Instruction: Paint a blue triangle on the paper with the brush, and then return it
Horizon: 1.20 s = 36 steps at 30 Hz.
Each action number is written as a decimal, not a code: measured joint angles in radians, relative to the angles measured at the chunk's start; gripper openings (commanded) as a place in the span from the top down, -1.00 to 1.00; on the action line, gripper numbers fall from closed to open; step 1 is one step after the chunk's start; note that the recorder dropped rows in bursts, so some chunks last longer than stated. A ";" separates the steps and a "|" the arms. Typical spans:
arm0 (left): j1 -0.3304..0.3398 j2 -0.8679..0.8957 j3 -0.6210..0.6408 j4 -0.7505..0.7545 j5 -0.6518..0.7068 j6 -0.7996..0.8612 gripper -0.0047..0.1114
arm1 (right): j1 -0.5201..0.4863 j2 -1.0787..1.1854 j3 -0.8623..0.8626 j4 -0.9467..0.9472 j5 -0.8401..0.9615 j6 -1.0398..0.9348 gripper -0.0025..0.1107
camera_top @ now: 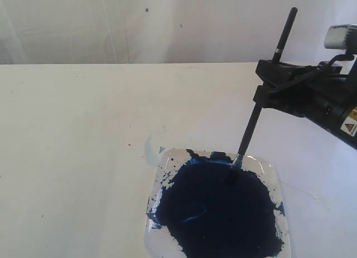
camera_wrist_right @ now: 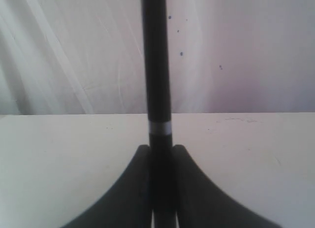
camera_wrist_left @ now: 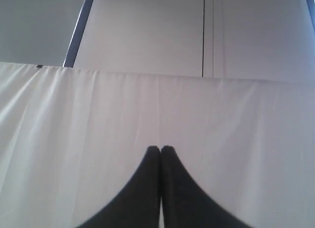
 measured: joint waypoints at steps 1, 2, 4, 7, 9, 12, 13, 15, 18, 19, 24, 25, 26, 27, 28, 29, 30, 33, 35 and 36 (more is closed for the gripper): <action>0.000 0.000 0.000 0.000 0.017 -0.011 0.92 | 0.000 0.000 0.000 0.002 0.002 0.000 0.95; 0.000 0.000 0.000 0.000 0.047 -0.028 0.92 | 0.000 0.000 0.000 0.001 0.002 0.000 0.95; 0.000 0.000 0.000 0.002 0.143 -0.074 0.92 | 0.000 0.000 0.000 0.001 0.002 0.000 0.95; 0.000 0.000 -0.036 0.004 0.359 -0.130 0.92 | 0.000 0.000 0.000 0.001 0.002 0.000 0.95; 0.000 0.010 -0.084 0.013 0.492 -0.107 0.92 | 0.000 0.000 0.000 0.001 0.002 0.000 0.95; 0.000 0.047 -0.147 0.043 0.561 -0.063 0.92 | 0.000 0.000 0.000 0.001 0.002 0.000 0.95; 0.000 0.054 -0.160 0.056 0.556 -0.063 0.92 | 0.000 0.000 0.000 0.001 0.002 0.000 0.95; 0.000 0.060 -0.203 0.108 0.477 -0.085 0.92 | 0.000 -0.004 0.000 0.001 0.004 0.000 0.95; 0.000 0.067 -0.233 0.156 0.432 -0.096 0.92 | 0.000 -0.024 0.000 0.001 0.006 0.000 0.95; 0.000 0.076 -0.238 0.168 0.433 -0.098 0.92 | 0.000 -0.034 0.000 0.002 0.006 0.000 0.95; 0.000 0.236 -0.295 0.299 0.484 -0.100 0.92 | 0.000 -0.093 0.000 0.002 0.006 0.000 0.95; 0.000 0.331 -0.340 0.419 0.531 -0.111 0.92 | 0.000 -0.108 0.000 0.002 0.006 0.000 0.95; -0.002 0.408 -0.373 0.479 0.566 -0.135 0.92 | 0.000 -0.116 0.000 0.002 0.006 0.000 0.95; -0.009 0.489 -0.408 0.525 0.610 -0.171 0.92 | 0.000 -0.127 0.000 0.002 0.006 0.000 0.95; -0.019 0.573 -0.433 0.546 0.634 -0.193 0.92 | 0.000 -0.135 0.000 -0.006 0.009 0.002 0.95; -0.033 0.672 -0.464 0.572 0.652 -0.226 0.92 | 0.000 -0.146 0.000 -0.031 0.013 0.023 0.95; -0.047 0.747 -0.486 0.610 0.657 -0.261 0.92 | 0.000 -0.156 0.000 -0.053 0.022 0.047 0.95; -0.111 1.023 -0.583 0.980 0.639 -0.627 0.92 | 0.000 -0.186 0.000 -0.113 0.068 0.120 0.95; -0.123 1.230 -0.728 1.381 0.443 -0.990 0.92 | 0.000 -0.205 0.000 -0.129 0.100 0.132 0.95; -0.126 1.277 -0.774 1.463 0.373 -1.067 0.92 | 0.000 -0.207 0.000 -0.131 0.101 0.132 0.95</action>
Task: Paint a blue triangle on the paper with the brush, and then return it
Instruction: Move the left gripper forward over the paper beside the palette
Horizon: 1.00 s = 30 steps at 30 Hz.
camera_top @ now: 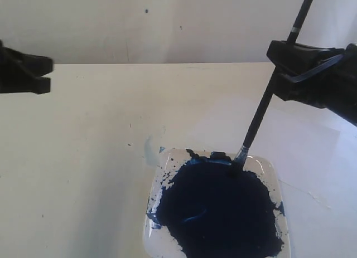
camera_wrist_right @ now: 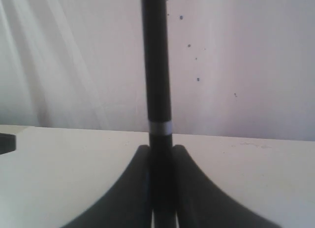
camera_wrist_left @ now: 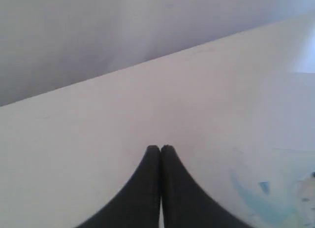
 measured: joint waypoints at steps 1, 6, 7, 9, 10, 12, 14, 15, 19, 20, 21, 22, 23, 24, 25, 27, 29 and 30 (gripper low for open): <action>-0.002 0.044 -0.059 0.061 -0.053 -0.083 0.92 | 0.000 -0.002 0.000 0.000 0.003 0.000 0.95; -0.033 0.344 -0.341 0.206 -0.218 -0.268 0.92 | 0.000 -0.002 0.000 -0.002 0.008 0.000 0.95; -0.047 0.368 -0.364 0.208 -0.218 -0.270 0.92 | 0.000 -0.002 0.000 -0.002 0.008 -0.002 0.95; -0.091 0.427 -0.419 0.215 -0.204 -0.281 0.92 | 0.000 -0.002 0.000 -0.002 0.008 -0.002 0.95; -0.111 0.449 -0.441 0.215 -0.192 -0.281 0.92 | 0.000 -0.002 0.000 -0.002 0.008 -0.002 0.95; -0.167 0.500 -0.495 0.217 -0.135 -0.268 0.92 | 0.000 -0.002 0.000 -0.002 0.008 -0.002 0.95; -0.227 0.546 -0.548 0.218 -0.058 -0.229 0.92 | 0.000 -0.002 0.000 -0.002 0.009 -0.002 0.95; -0.254 0.567 -0.574 0.219 -0.008 -0.203 0.92 | 0.000 -0.002 0.000 -0.002 0.009 -0.002 0.95; -0.327 0.617 -0.643 0.225 0.197 -0.121 0.92 | 0.000 -0.002 0.000 -0.002 0.009 -0.002 0.95; -0.335 0.621 -0.652 0.225 0.253 -0.112 0.92 | 0.000 -0.002 0.000 -0.002 0.009 -0.002 0.95; -0.337 0.623 -0.658 0.225 0.307 -0.106 0.92 | 0.000 -0.002 0.000 -0.002 0.009 -0.002 0.95; -0.338 0.623 -0.659 0.225 0.355 -0.102 0.92 | 0.000 -0.002 0.000 0.000 0.009 -0.002 0.95; -0.336 0.623 -0.662 0.225 0.384 -0.102 0.92 | 0.000 -0.002 0.000 0.000 0.009 -0.002 0.95; -0.330 0.623 -0.664 0.225 0.409 -0.100 0.92 | 0.000 -0.002 0.000 0.000 0.009 -0.002 0.95; -0.321 0.625 -0.664 0.225 0.425 -0.100 0.92 | 0.000 -0.002 0.000 0.000 0.009 -0.002 0.95; -0.301 0.625 -0.666 0.225 0.441 -0.098 0.92 | 0.000 -0.002 0.000 0.000 0.009 -0.002 0.95; -0.282 0.625 -0.666 0.225 0.471 -0.094 0.92 | 0.000 -0.002 0.000 0.000 0.009 -0.002 0.95; -0.272 0.625 -0.666 0.225 0.498 -0.083 0.92 | 0.000 -0.002 -0.001 0.000 0.009 -0.002 0.95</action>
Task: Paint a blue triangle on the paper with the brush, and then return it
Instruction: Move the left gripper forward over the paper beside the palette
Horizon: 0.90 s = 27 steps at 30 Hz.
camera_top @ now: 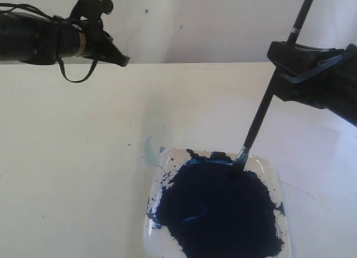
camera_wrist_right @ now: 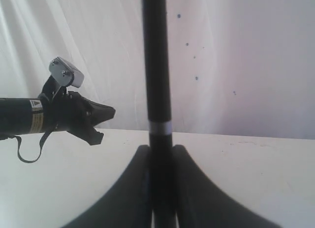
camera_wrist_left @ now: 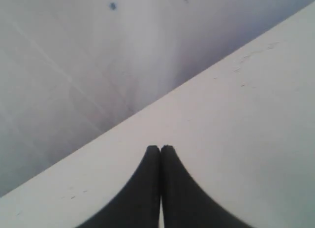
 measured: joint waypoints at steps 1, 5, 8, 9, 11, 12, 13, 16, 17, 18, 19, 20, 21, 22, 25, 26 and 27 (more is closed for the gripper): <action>0.010 0.000 0.000 0.000 0.037 0.016 0.92 | 0.000 0.000 0.000 0.000 0.000 0.000 0.95; 0.035 0.000 0.000 0.000 0.230 0.126 0.92 | 0.000 0.000 0.000 0.000 0.000 0.000 0.95; 0.041 0.000 0.012 -0.057 0.376 0.279 0.92 | 0.000 0.000 0.000 0.000 0.000 0.000 0.95; 0.041 0.000 0.020 -0.131 0.397 0.367 0.92 | 0.000 0.000 0.000 0.000 0.000 0.000 0.95; 0.041 0.002 0.030 -0.508 0.430 0.762 0.92 | 0.000 0.000 0.000 0.000 0.002 0.000 0.95; 0.041 0.004 0.030 -0.686 0.444 0.927 0.92 | 0.000 0.000 0.000 0.000 0.002 0.000 0.95; 0.043 0.005 0.016 -1.037 0.483 1.251 0.92 | 0.000 0.000 0.000 0.000 0.002 0.000 0.95; 0.045 0.009 -0.064 -1.798 0.611 1.912 0.92 | 0.000 0.000 0.000 0.000 0.002 0.000 0.95; 0.045 0.011 -0.092 -1.970 0.654 2.053 0.92 | 0.000 0.000 0.000 0.000 0.002 0.000 0.95; 0.045 0.014 -0.114 -2.096 0.691 2.176 0.92 | 0.000 0.000 0.000 0.000 0.002 0.000 0.95; 0.045 0.028 -0.170 -2.352 0.787 2.357 0.92 | 0.000 0.000 0.000 0.000 0.002 0.000 0.95; 0.043 0.037 -0.195 -2.425 0.821 2.400 0.92 | 0.000 0.000 0.000 0.000 0.002 0.000 0.95; 0.039 0.067 -0.238 -2.539 0.882 2.457 0.92 | 0.000 0.000 0.000 0.000 0.002 0.000 0.95; 0.039 0.086 -0.251 -2.569 0.900 2.467 0.92 | 0.000 0.000 0.000 0.000 0.002 0.000 0.95; 0.039 0.174 -0.267 -2.646 0.928 2.491 0.92 | 0.000 0.000 0.000 0.000 0.004 0.000 0.95; 0.039 0.197 -0.267 -2.676 0.928 2.501 0.92 | 0.000 0.000 0.000 0.000 0.009 0.000 0.95; 0.037 0.208 -0.267 -2.695 0.926 2.510 0.92 | 0.000 0.000 0.000 0.000 0.013 0.000 0.95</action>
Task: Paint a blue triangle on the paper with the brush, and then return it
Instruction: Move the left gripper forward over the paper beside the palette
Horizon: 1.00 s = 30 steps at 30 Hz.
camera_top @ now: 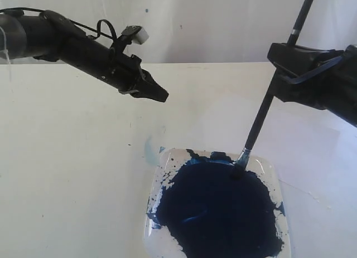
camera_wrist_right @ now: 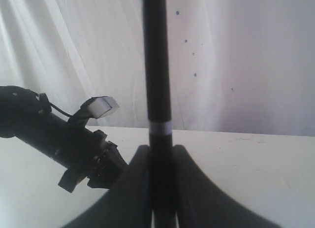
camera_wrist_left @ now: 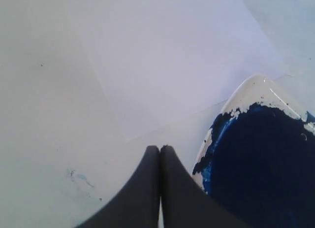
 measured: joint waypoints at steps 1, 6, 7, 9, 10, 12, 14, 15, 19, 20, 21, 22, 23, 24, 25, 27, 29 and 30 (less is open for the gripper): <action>-0.007 0.014 0.000 -0.041 -0.008 0.021 0.92 | 0.000 0.000 0.000 0.000 0.002 0.000 0.95; -0.087 0.073 -0.010 -0.134 -0.091 0.094 0.92 | 0.000 0.032 -0.002 0.000 0.017 0.000 0.95; -0.111 0.095 -0.021 -0.130 -0.099 0.094 0.92 | 0.000 0.047 -0.002 0.000 0.026 -0.002 0.95; -0.136 0.121 -0.042 -0.126 -0.104 0.094 0.92 | 0.000 0.066 -0.002 0.000 0.028 -0.023 0.95; -0.145 0.131 -0.051 -0.126 -0.109 0.094 0.92 | 0.000 0.073 -0.002 0.000 0.028 -0.036 0.95; -0.163 0.156 -0.073 -0.125 -0.125 0.094 0.92 | 0.000 0.088 -0.002 0.000 0.030 -0.074 0.95; -0.170 0.172 -0.085 -0.123 -0.142 0.094 0.92 | 0.000 0.096 -0.002 0.000 0.030 -0.103 0.95; -0.174 0.181 -0.087 -0.123 -0.152 0.094 0.92 | 0.000 0.095 -0.002 0.000 0.030 -0.121 0.95; -0.176 0.201 -0.090 -0.100 -0.172 0.094 0.92 | 0.000 0.098 -0.002 0.000 0.011 -0.176 0.95; -0.176 0.209 -0.090 -0.091 -0.172 0.094 0.92 | 0.000 0.098 -0.002 0.000 0.007 -0.184 0.95; -0.176 0.215 -0.090 -0.087 -0.174 0.094 0.92 | 0.000 0.098 -0.002 0.000 0.005 -0.194 0.95; -0.176 0.222 -0.090 -0.083 -0.176 0.097 0.92 | 0.000 0.098 -0.002 0.000 0.005 -0.199 0.95; -0.176 0.229 -0.090 -0.081 -0.178 0.108 0.92 | 0.000 0.098 -0.002 0.000 0.005 -0.201 0.95; -0.176 0.234 -0.090 -0.079 -0.180 0.122 0.92 | 0.000 0.098 -0.002 0.000 0.005 -0.203 0.95; -0.176 0.240 -0.090 -0.077 -0.186 0.136 0.92 | 0.000 0.098 -0.002 0.000 0.005 -0.203 0.95; -0.176 0.249 -0.090 -0.077 -0.193 0.169 0.92 | 0.000 0.098 -0.002 0.000 0.005 -0.205 0.95; -0.176 0.260 -0.090 -0.075 -0.199 0.209 0.92 | 0.000 0.098 -0.002 0.000 0.005 -0.206 0.95; -0.176 0.262 -0.090 -0.077 -0.202 0.218 0.92 | 0.000 0.098 -0.002 0.000 0.005 -0.206 0.95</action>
